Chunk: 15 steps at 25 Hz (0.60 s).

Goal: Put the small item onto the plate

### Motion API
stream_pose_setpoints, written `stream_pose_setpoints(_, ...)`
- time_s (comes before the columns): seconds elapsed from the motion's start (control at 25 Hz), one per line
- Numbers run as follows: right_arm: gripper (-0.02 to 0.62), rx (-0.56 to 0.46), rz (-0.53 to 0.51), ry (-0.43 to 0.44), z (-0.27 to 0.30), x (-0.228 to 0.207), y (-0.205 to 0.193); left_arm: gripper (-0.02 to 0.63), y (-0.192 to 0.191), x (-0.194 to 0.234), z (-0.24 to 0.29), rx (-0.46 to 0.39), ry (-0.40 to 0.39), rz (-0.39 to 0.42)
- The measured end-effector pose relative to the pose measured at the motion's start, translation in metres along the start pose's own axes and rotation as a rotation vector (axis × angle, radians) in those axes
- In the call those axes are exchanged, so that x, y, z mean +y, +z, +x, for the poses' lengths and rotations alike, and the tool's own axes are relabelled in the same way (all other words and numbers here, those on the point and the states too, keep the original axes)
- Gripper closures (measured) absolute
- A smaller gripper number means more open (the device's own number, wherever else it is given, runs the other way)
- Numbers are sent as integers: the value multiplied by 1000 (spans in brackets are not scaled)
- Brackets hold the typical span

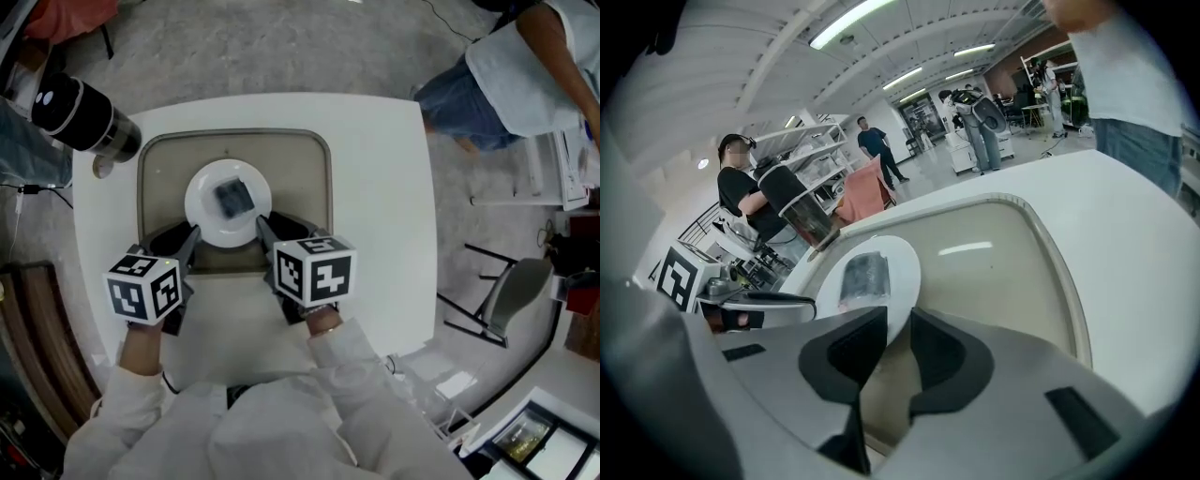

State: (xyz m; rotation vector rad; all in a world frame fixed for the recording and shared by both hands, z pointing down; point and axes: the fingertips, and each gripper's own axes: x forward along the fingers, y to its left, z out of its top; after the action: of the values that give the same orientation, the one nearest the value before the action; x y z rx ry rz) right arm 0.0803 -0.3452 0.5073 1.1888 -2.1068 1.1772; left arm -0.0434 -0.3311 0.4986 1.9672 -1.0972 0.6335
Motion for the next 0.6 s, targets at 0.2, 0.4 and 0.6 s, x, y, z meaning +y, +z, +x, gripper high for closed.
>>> stream_pose_setpoints(0.2,523,-5,16,7,0,2,1,541,3,0,-2,-7,-7,18)
stream_pose_setpoints(0.4,520,-6,-10,2,-3,-1,4,541,4,3,-4,-13,2,38)
stream_pose_setpoints(0.6,509,-46,-38,-47,-15,-4,7,540,4,10,-17,-36,33,51)
